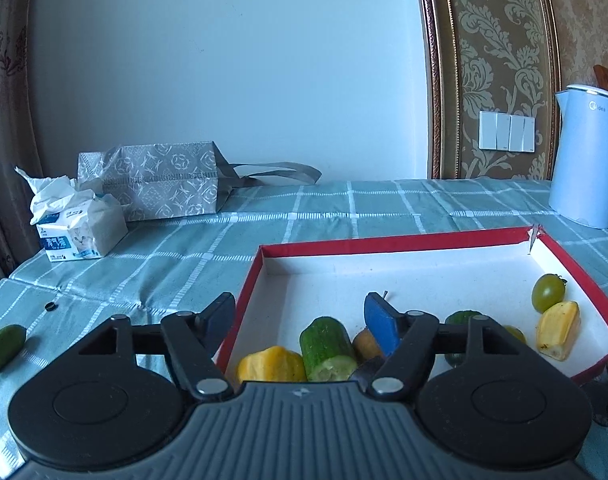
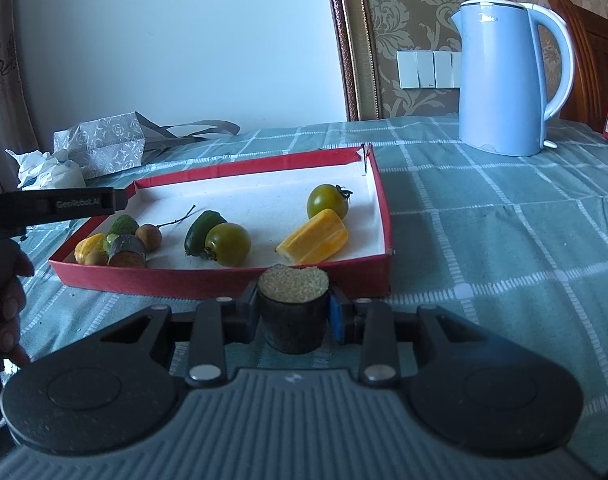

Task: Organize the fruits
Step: 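Lower the brown round fruit into the tray and open the left tool, then carry the dark log stump over the tray with the right tool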

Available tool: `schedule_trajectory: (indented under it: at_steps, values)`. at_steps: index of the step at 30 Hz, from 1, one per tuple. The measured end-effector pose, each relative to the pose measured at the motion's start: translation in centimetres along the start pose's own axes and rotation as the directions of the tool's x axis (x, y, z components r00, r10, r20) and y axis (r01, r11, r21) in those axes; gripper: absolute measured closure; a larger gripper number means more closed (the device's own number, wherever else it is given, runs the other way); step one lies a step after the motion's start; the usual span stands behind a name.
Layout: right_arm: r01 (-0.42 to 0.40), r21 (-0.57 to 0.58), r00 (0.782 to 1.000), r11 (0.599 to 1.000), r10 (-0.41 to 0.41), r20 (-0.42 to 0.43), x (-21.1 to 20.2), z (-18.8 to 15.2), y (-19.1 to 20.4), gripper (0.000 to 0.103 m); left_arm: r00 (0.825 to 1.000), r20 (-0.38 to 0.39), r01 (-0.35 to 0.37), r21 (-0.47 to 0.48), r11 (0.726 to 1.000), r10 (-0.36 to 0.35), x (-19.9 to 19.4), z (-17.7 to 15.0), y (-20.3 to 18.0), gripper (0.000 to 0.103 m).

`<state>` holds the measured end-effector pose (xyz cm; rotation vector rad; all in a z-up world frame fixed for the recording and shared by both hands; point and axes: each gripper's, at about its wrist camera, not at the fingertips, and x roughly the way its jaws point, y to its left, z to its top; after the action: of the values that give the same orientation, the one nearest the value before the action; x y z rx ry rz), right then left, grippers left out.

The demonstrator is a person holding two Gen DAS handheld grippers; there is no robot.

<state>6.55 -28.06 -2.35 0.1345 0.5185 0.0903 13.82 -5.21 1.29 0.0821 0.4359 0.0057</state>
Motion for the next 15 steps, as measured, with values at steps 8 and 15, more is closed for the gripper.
schedule_trajectory:
  at_steps: [8, 15]
  values:
    - [0.013, -0.020, 1.000, 1.000, -0.012, 0.017, -0.4, -0.1, 0.5, 0.071, 0.999, -0.028, 0.020, -0.034, 0.999, -0.021, -2.8, -2.1, 2.6, 0.020]
    - [0.008, -0.039, 0.999, 0.999, -0.006, 0.052, -1.3, 0.9, 1.9, 0.071, 0.998, -0.058, 0.021, -0.063, 0.998, -0.025, -3.8, -4.3, 4.4, 0.017]
